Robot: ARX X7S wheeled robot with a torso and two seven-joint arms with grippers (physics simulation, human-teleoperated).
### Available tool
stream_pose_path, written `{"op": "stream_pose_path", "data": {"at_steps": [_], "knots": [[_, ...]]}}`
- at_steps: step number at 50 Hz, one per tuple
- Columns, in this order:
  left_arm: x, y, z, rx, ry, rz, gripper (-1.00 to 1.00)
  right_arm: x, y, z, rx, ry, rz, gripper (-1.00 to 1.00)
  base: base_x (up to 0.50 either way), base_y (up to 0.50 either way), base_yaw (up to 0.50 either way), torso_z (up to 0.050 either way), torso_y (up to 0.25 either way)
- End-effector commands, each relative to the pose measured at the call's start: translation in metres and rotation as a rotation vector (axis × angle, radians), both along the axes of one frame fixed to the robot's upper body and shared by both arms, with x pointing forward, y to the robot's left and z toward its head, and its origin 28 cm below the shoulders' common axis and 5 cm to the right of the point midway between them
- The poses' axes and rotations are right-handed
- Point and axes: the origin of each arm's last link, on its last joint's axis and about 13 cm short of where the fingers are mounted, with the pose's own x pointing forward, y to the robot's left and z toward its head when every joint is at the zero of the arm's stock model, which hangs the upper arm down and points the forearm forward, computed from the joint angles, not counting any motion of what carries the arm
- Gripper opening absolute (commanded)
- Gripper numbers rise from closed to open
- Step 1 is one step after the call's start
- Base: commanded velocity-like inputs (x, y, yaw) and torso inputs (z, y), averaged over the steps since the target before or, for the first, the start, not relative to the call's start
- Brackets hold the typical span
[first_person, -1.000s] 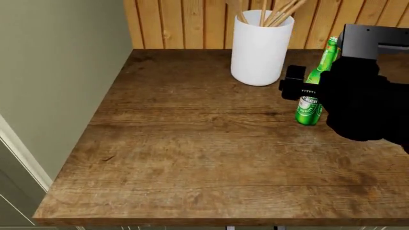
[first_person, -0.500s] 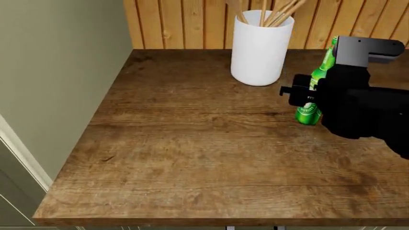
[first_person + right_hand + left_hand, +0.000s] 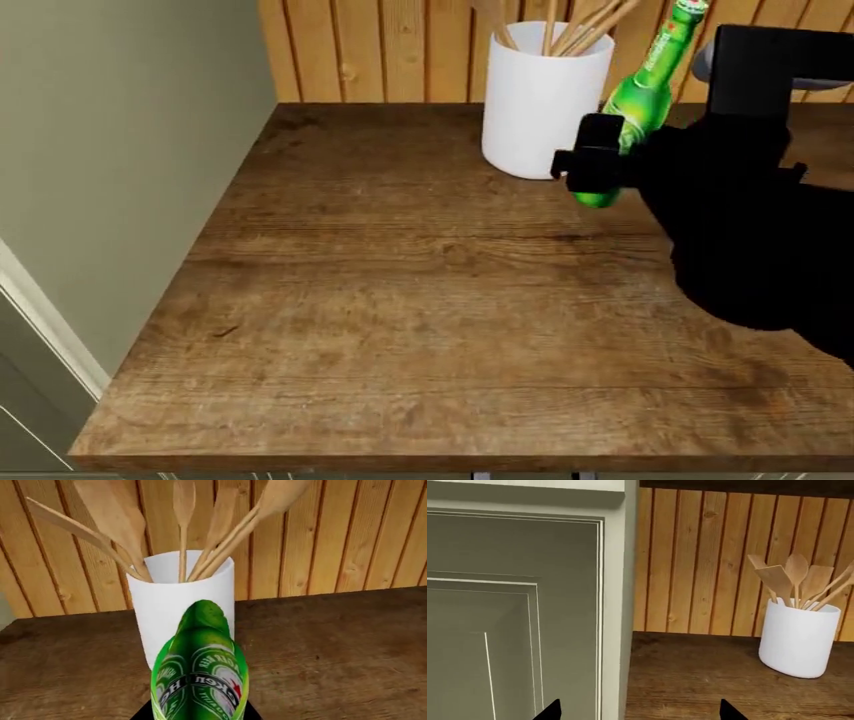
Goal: Move the drinks to the dining counter.
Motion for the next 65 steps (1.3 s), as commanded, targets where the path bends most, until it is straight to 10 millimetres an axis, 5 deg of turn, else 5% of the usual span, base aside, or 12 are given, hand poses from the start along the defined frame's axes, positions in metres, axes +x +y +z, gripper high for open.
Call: {"op": "stream_pose_path", "data": {"at_steps": [1,27,65], "knots": [[-0.003,-0.002,0.006,-0.001,-0.025,-0.017,1.00,-0.030,0.009,0.010,-0.073,-0.141,0.076,-1.00,0.00,0.00,0.00,0.000,0.000],[-0.002,-0.001,0.003,-0.004,-0.018,-0.015,1.00,-0.032,0.022,0.020,-0.161,-0.170,0.107,-1.00,-0.48,0.16,0.00,0.000,0.000],[-0.001,-0.001,0.002,-0.002,-0.013,-0.017,1.00,-0.031,0.022,0.017,-0.203,-0.176,0.092,-1.00,-0.41,0.40,0.00,0.000,0.000]]}}
